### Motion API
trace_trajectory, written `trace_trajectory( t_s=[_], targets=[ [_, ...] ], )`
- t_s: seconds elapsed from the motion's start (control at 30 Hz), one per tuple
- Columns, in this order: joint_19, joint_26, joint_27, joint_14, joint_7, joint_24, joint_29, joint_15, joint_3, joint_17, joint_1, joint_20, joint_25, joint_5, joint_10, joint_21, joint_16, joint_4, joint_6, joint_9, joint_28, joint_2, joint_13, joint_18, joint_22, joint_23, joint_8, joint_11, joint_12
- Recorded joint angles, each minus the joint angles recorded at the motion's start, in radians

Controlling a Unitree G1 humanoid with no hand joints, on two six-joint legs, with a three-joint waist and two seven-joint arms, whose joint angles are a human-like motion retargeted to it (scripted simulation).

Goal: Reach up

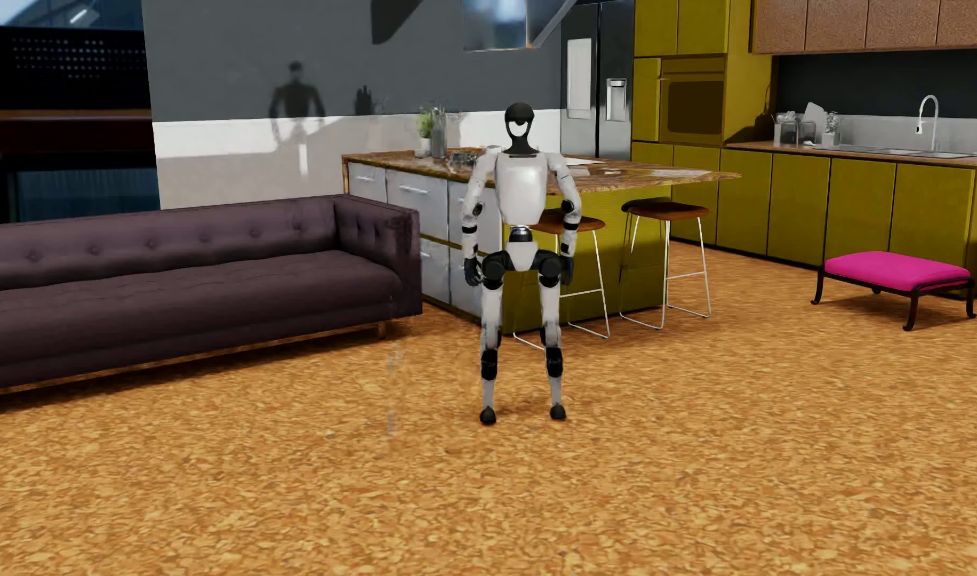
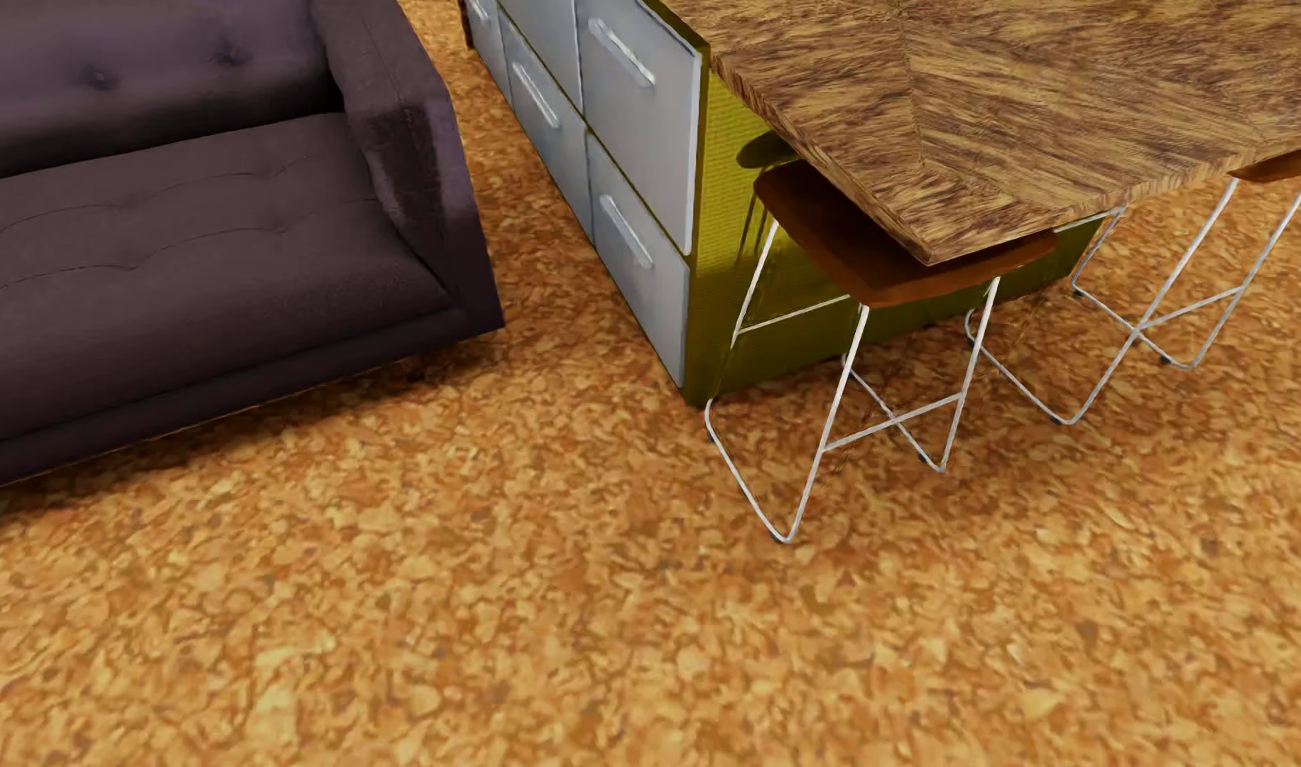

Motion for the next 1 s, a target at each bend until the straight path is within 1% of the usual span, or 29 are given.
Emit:
trace_trajectory(
  t_s=[0.03,0.07,0.13,0.17,0.23,0.27,0.33,0.4,0.47,0.5,0.57,0.67,0.77,1.0],
  targets=[
    [0.0,0.0,0.0,-0.008,0.0,0.0,0.0,0.016,0.001,-0.01,0.0,0.008,0.0,0.0,0.004,-0.011,0.003,0.0,0.001,0.004,0.0,-0.004,-0.011,0.0,-0.04,-0.048,0.0,0.0,-0.004],
    [0.0,0.0,0.0,-0.012,0.0,0.0,0.0,0.031,-0.002,-0.025,0.002,0.041,0.0,-0.001,0.007,-0.039,0.01,-0.001,0.0,0.01,0.0,-0.007,-0.036,0.0,-0.105,-0.123,0.0,-0.001,-0.018],
    [0.0,0.0,0.0,-0.015,0.0,0.0,0.0,0.053,-0.011,-0.067,-0.004,0.159,0.0,0.0,0.016,-0.128,0.045,0.001,-0.001,0.017,0.0,-0.014,-0.135,0.0,-0.322,-0.337,0.0,0.001,-0.093],
    [0.0,0.0,0.0,-0.013,0.0,0.0,0.0,0.057,-0.013,-0.091,-0.005,0.231,0.0,0.001,0.017,-0.175,0.066,0.001,-0.003,0.019,0.0,-0.016,-0.217,0.0,-0.447,-0.459,0.0,0.001,-0.165],
    [0.0,0.0,0.0,-0.008,0.0,0.0,0.0,0.053,-0.011,-0.131,-0.017,0.373,0.0,0.004,0.019,-0.266,0.111,0.005,-0.011,0.012,0.0,-0.027,-0.438,0.0,-0.656,-0.667,0.0,0.0,-0.376],
    [0.0,0.0,0.0,-0.011,0.0,0.0,0.0,0.033,-0.013,-0.17,0.022,0.425,0.0,0.012,0.03,-0.256,0.132,0.02,0.004,0.039,0.0,0.012,-0.59,0.0,-0.742,-0.732,0.0,-0.002,-0.491],
    [0.0,0.0,0.0,-0.01,0.0,0.0,0.0,0.032,-0.005,-0.199,0.032,0.524,0.0,0.016,0.027,-0.322,0.171,0.022,0.0,0.041,0.0,0.014,-0.868,0.0,-0.843,-0.82,0.0,-0.004,-0.757],
    [0.0,0.0,0.0,-0.005,0.0,0.0,0.0,0.024,-0.006,-0.218,0.042,0.6,0.0,0.019,0.022,-0.388,0.206,0.023,-0.004,0.038,0.0,0.021,-1.113,0.0,-0.914,-0.875,0.0,-0.008,-0.986],
    [0.0,0.0,0.0,-0.001,0.0,0.0,0.0,0.014,-0.009,-0.231,0.049,0.658,0.0,0.021,0.018,-0.472,0.229,0.024,-0.008,0.029,0.0,0.028,-1.284,0.0,-0.982,-0.944,0.0,-0.011,-1.153],
    [0.0,0.0,0.0,0.001,0.0,0.0,0.0,0.009,-0.01,-0.24,0.052,0.684,0.0,0.021,0.016,-0.507,0.239,0.024,-0.012,0.021,0.0,0.031,-1.338,0.0,-1.018,-0.99,0.0,-0.012,-1.209],
    [0.0,0.0,0.0,0.007,0.0,0.0,0.0,-0.001,-0.017,-0.256,0.058,0.728,0.0,0.021,0.01,-0.569,0.253,0.024,-0.018,0.003,0.0,0.036,-1.397,0.0,-1.083,-1.076,0.0,-0.014,-1.267],
    [0.0,0.0,0.0,0.016,0.0,0.0,0.0,-0.015,-0.037,-0.284,0.074,0.768,0.0,0.024,0.003,-0.589,0.274,0.026,-0.026,-0.014,0.0,0.051,-1.408,0.0,-1.153,-1.166,0.0,-0.016,-1.267],
    [0.0,0.0,0.0,0.018,0.0,0.0,0.0,-0.011,-0.04,-0.296,0.078,0.779,0.0,0.028,0.003,-0.582,0.283,0.03,-0.026,-0.02,0.0,0.053,-1.398,0.0,-1.165,-1.167,0.0,-0.016,-1.249],
    [0.0,0.0,0.0,0.027,0.0,0.0,0.0,-0.003,-0.036,-0.301,0.073,0.777,0.0,0.033,-0.002,-0.58,0.287,0.035,-0.019,-0.021,0.0,0.037,-1.373,0.0,-1.115,-1.133,0.0,-0.016,-1.241]
  ],
)
